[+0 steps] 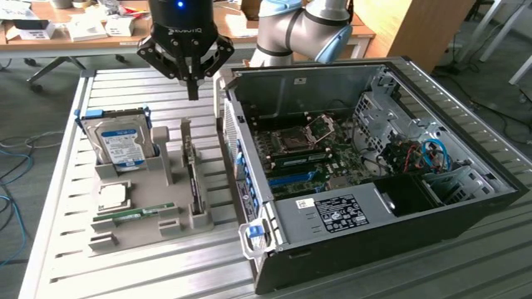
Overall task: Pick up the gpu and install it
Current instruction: 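Reach for the gpu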
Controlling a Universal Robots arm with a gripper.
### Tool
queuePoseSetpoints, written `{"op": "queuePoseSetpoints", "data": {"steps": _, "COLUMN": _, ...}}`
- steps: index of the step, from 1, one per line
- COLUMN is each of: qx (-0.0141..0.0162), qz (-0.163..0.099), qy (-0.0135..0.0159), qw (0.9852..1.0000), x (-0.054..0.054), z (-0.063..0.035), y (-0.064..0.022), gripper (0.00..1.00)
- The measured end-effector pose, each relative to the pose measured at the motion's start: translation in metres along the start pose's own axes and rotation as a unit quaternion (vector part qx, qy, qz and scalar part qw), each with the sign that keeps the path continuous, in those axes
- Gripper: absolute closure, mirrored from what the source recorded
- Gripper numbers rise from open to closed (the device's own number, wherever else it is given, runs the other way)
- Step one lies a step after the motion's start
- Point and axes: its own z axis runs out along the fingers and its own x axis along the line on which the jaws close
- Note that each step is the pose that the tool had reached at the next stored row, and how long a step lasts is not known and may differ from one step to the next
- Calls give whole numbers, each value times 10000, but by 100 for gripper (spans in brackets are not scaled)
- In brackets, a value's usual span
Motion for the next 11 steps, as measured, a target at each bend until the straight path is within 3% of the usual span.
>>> {"op": "queuePoseSetpoints", "data": {"steps": 5, "qx": 0, "qz": 1, "qy": 0, "qw": 10000, "x": 1, "z": 0, "y": 0, "gripper": 89}}
{"op": "queuePoseSetpoints", "data": {"steps": 11, "qx": 30, "qz": 0, "qy": 0, "qw": 10000, "x": 1, "z": 0, "y": 1, "gripper": 89}}
